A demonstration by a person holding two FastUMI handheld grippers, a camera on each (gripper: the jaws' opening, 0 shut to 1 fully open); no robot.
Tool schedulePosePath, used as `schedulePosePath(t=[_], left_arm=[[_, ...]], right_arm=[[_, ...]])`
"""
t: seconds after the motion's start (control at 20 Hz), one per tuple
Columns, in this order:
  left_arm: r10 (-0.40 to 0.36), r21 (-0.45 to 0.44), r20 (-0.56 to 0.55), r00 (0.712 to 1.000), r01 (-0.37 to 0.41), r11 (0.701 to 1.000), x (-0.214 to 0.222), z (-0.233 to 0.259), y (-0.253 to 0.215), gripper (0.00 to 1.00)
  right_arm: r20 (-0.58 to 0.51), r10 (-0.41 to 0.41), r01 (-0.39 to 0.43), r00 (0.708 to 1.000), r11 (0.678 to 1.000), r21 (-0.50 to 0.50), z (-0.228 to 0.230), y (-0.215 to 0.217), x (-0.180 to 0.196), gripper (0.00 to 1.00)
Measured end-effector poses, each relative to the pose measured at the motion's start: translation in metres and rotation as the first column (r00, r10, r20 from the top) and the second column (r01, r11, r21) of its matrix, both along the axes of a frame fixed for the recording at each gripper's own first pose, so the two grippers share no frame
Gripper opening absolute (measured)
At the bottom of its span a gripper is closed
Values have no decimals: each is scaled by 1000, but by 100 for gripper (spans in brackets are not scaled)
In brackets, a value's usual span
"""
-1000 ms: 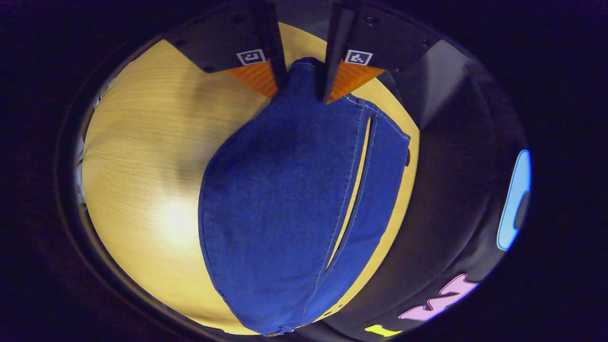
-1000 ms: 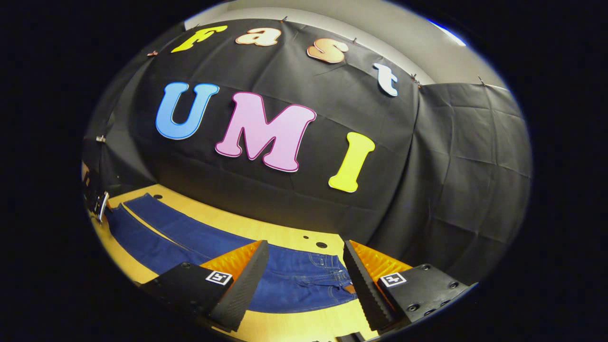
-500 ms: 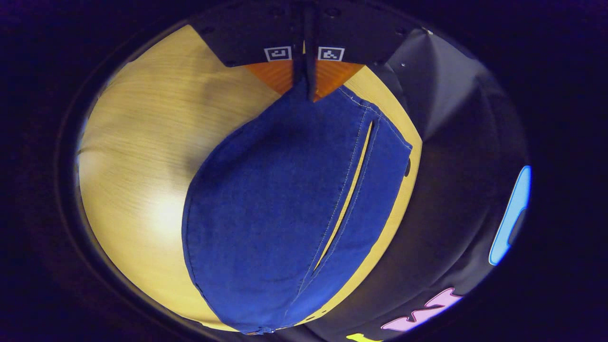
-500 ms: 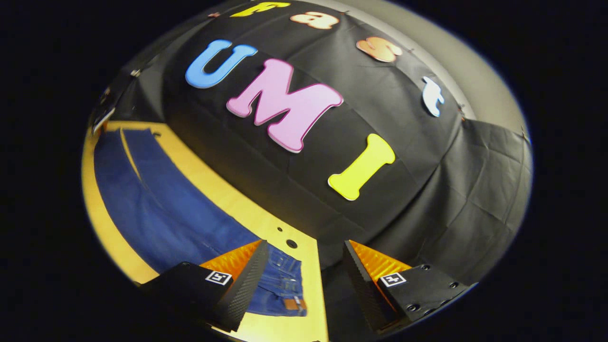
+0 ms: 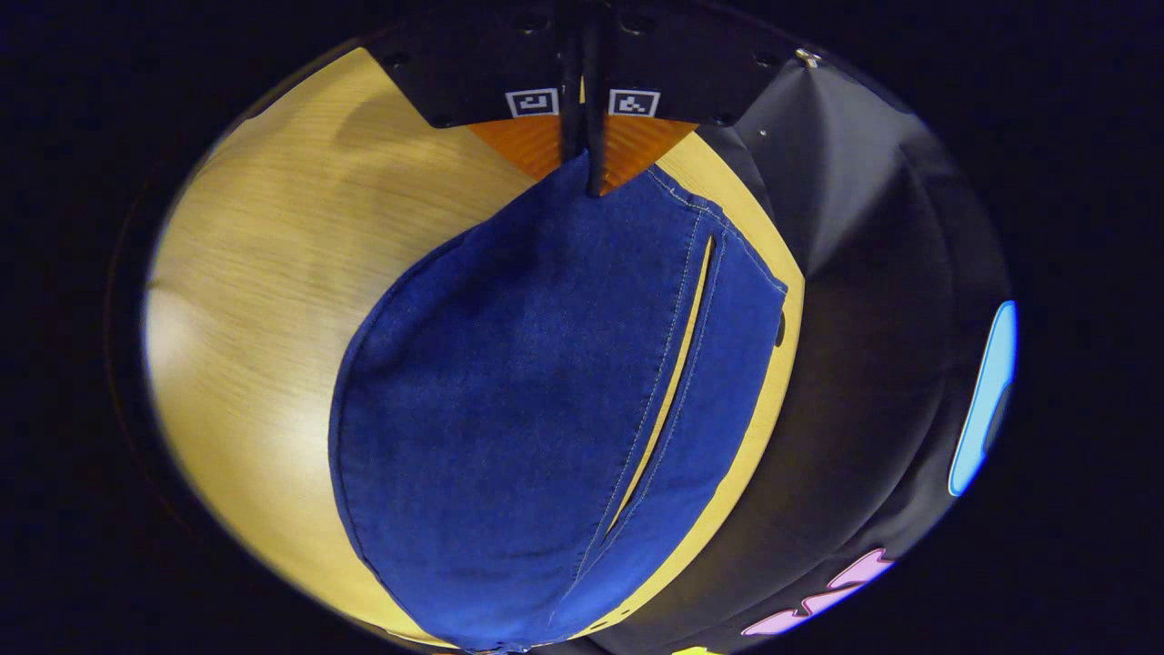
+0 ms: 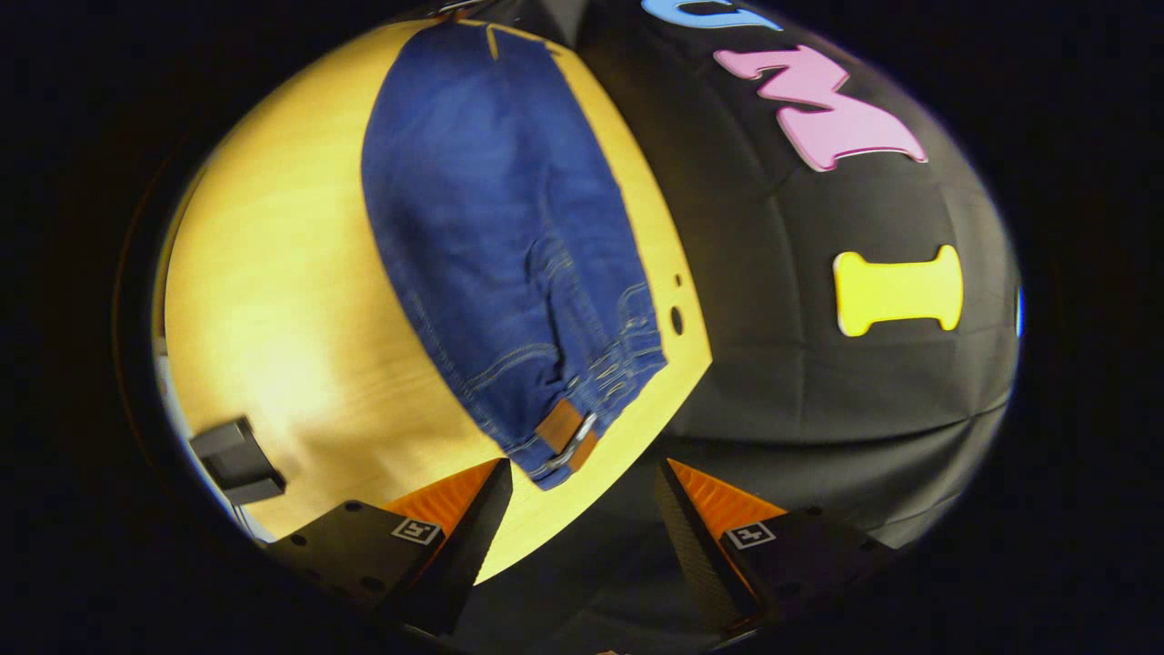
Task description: Grasp the waist and the cuffs of the jeans and fold them to make the two legs overlap; first hold the waist and fold one-third of the jeans toward the cuffs, then hold the cuffs and fold the remaining one-third in the same direction to finish folding.
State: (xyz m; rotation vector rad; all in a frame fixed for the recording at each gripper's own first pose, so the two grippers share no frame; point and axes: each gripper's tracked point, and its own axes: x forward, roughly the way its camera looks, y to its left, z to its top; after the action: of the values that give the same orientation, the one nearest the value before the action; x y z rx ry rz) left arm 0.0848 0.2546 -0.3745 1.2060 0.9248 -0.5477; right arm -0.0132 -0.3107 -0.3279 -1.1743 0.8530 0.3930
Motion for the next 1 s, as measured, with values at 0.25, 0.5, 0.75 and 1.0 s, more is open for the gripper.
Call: schedulePosePath(t=[0.25, 0.5, 0.75, 1.0], left_arm=[[6, 14, -5, 1000, -6, 1000, 0, 0, 0, 6], [9, 18, -6, 1000, -8, 1000, 1, -1, -1, 6], [27, 27, 12, 1000, -28, 999, 2, -1, -2, 6], [51, 37, 18, 999, -51, 998, 1, -1, -4, 6]], right_arm=[[-73, 76, -81, 994, 994, -71, -39, -8, 3, 96], [-18, 220, -221, 975, 970, -107, -55, 5, 46, 92], [29, 232, -228, 972, 968, -108, -66, 16, 82, 81], [-5, 207, -206, 978, 975, -77, -81, 17, 79, 24]])
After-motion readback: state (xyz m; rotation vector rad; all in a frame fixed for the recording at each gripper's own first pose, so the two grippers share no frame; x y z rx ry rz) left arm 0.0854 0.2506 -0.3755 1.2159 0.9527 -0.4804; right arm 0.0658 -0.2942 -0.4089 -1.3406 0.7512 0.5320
